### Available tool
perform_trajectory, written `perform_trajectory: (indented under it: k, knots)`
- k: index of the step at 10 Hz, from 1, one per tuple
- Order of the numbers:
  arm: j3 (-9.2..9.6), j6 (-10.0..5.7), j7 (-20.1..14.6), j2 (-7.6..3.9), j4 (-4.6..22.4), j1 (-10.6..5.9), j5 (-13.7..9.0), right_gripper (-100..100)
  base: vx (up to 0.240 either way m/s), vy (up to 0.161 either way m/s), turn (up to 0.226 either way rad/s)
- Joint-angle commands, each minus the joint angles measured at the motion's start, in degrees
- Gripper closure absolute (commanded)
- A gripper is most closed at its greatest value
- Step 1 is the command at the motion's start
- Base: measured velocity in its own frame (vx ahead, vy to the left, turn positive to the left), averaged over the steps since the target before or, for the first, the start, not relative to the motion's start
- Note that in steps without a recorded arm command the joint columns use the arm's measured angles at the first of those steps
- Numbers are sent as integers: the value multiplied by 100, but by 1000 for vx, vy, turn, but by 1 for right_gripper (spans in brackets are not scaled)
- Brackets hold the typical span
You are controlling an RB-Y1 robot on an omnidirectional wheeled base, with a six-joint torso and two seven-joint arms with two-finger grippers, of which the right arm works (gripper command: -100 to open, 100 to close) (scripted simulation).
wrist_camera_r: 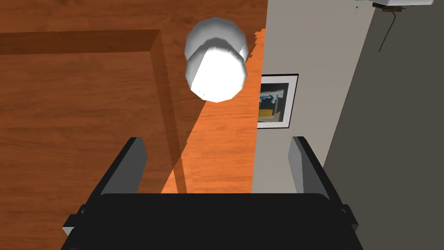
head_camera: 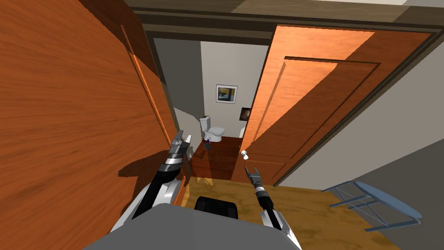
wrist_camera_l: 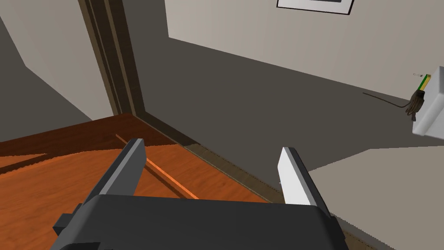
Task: Pull the door open
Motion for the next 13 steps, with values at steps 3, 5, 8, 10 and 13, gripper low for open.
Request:
perform_trajectory:
  k: [3,5,8,10,13]
  knots:
    - [-171,-148,-12,-163,208,9,-132,-100,181,6,123]
    - [-244,-204,-27,-238,281,27,-189,-100,230,79,60]
    - [-255,-209,-31,-242,256,59,-198,100,95,32,4]
    - [-255,-209,-31,-242,256,59,-198,100,-29,-18,13]
    - [-255,-209,-31,-242,256,59,-198,100,-10,-1,-1]
